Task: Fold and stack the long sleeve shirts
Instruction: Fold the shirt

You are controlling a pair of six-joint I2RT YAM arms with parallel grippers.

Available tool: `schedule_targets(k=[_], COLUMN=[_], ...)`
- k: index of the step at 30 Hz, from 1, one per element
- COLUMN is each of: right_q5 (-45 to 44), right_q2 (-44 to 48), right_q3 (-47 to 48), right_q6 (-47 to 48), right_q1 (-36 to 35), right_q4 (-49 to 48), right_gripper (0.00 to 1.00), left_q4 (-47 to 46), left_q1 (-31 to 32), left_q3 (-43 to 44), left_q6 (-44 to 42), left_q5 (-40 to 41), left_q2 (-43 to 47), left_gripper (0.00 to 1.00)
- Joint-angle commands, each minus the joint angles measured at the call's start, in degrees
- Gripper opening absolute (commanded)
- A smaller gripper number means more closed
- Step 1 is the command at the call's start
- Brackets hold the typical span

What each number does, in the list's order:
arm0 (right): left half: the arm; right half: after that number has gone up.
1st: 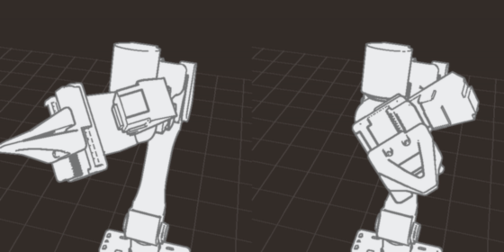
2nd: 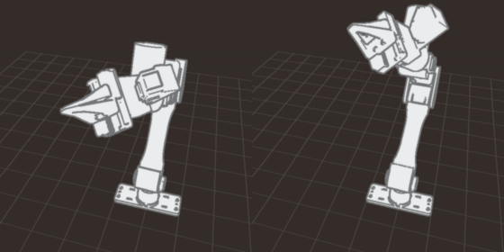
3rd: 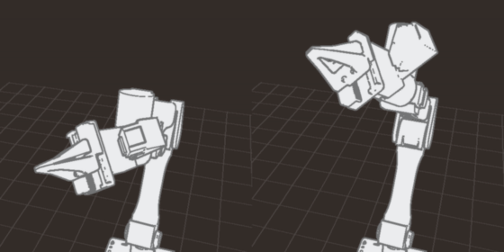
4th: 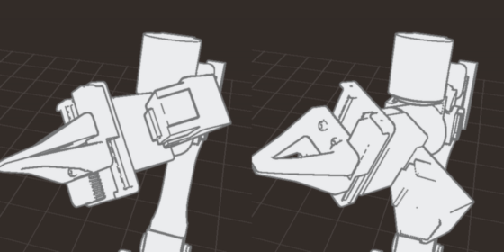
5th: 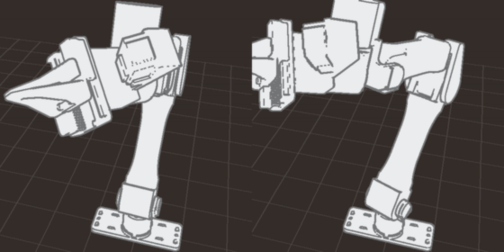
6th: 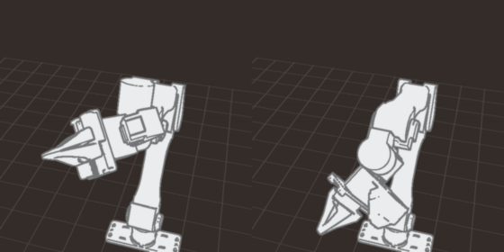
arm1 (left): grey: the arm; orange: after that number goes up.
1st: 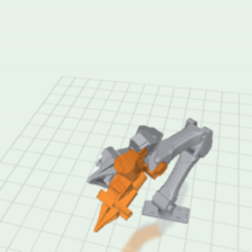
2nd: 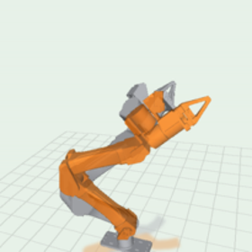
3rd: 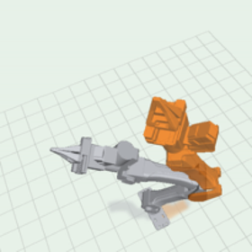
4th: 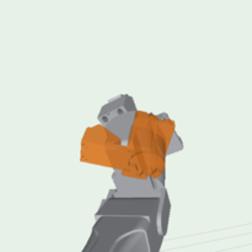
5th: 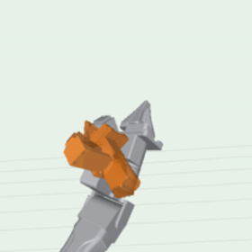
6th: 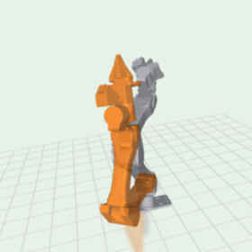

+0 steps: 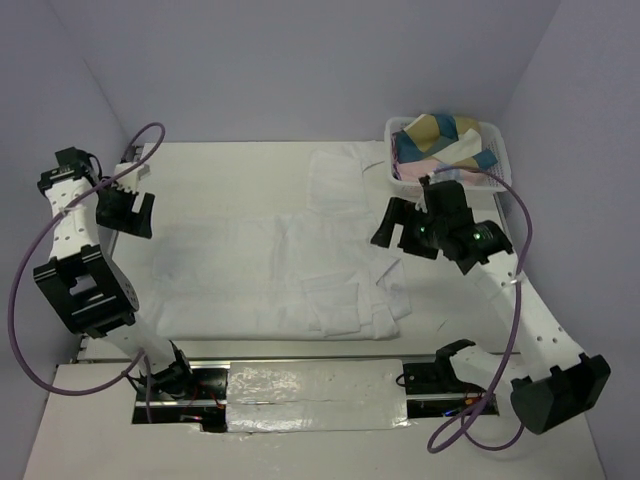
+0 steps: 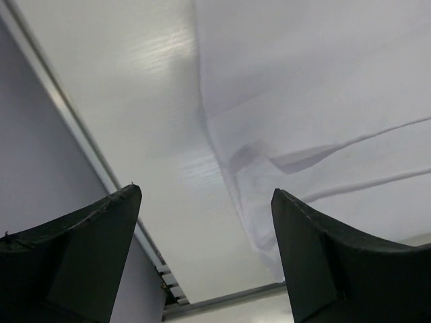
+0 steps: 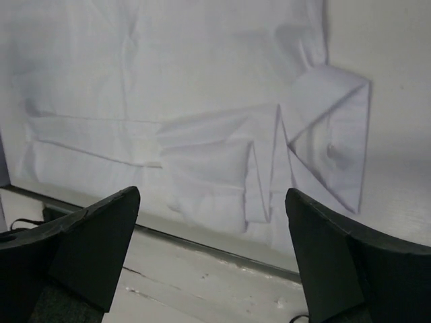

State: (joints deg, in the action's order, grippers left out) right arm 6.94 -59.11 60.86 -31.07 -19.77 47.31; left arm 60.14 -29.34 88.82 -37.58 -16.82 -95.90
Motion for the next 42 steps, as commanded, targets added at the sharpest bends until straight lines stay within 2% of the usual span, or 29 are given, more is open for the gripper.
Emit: schedule_targets(k=[1, 2, 3, 4, 6, 7, 8, 9, 12, 13, 17, 19, 22, 28, 35, 39, 41, 42], right_q5=[4.74, 5.88, 6.68, 7.21, 7.39, 7.21, 5.56, 4.32, 0.1, -0.17, -0.52, -4.2, -7.81, -18.08, -22.5, -20.83, -20.3, -19.69], right_q2=[-7.05, -9.07, -13.44, -15.66, -21.99, -24.19, -28.73, -30.95, -41.14, -43.87, -60.22, -67.58, -75.06, -81.5, -86.34, -88.01, -89.15, -89.42], right_q3=[9.43, 11.63, 15.91, 17.78, 22.97, 24.55, 27.96, 29.91, 38.08, 40.37, 55.83, 64.59, 71.92, 74.4, 73.61, 73.17, 73.78, 73.61], right_q6=[5.14, 5.49, 6.1, 6.11, 5.41, 4.88, 4.62, 4.35, 3.83, 2.95, 1.1, 0.4, -0.83, -0.14, 4.44, 4.96, 5.66, 5.84], right_q1=[0.52, 0.61, 0.61, 0.78, 0.87, 0.96, 0.96, 1.05, 1.14, 1.05, 0.35, -0.71, -1.41, -1.94, -2.99, -3.43, -3.96, -4.13], right_q4=[-4.41, -4.77, -5.38, -6.69, -8.63, -9.16, -9.25, -9.17, -8.55, -7.94, -3.12, -0.56, 1.73, 1.73, 5.16, 5.42, 5.86, 5.95], right_gripper=[0.94, 0.87, 0.72, 0.35, 0.11, 0.11, 0.28, 0.38, 0.57, 0.59, 0.64, 0.65, 0.68, 0.69, 0.72, 0.76, 0.77, 0.77], left_q4=[-1.15, -1.69, -2.04, -2.48, -2.75, -3.62, -4.5, -5.72, -11.08, -11.97, -15.22, -16.63, -18.74, -19.71, -21.02, -22.17, -21.3, -21.12], left_q1=[4.99, 6.48, 7.01, 7.45, 7.63, 7.72, 7.81, 7.9, 8.42, 8.34, 8.34, 8.34, 8.25, 8.34, 10.09, 10.62, 10.62, 10.62], left_q3=[3.63, 4.43, 5.57, 7.75, 10.66, 11.2, 11.2, 10.86, 9.63, 9.62, 10.24, 10.41, 11.2, 12.09, 2.69, 1.1, 2.06, 2.32], left_q6=[4.0, 5.23, 5.94, 7.42, 9.1, 10.32, 10.86, 11.39, 12.97, 13.67, 15.34, 16.4, 17.98, 20.88, 20.44, 21.32, 21.24, 21.24], left_q5=[-2.78, -3.13, -3.74, -5.57, -7.6, -7.96, -8.05, -7.36, -5.6, -4.9, -2.87, -1.38, -1.63, -2.95, -8.38, -10.25, -10.43, -10.25], left_q2=[-2.09, -2.8, -3.5, -5.25, -8.51, -9.39, -10.87, -11.5, -13.96, -14.75, -19.93, -21.34, -25.11, -28.82, -26.45, -25.92, -26.62, -27.23], left_gripper=[0.92, 0.92, 0.92, 0.92, 0.91, 0.91, 0.91, 0.91, 0.92, 0.92, 0.93, 0.94, 0.94, 0.93, 0.89, 0.79, 0.71, 0.62])
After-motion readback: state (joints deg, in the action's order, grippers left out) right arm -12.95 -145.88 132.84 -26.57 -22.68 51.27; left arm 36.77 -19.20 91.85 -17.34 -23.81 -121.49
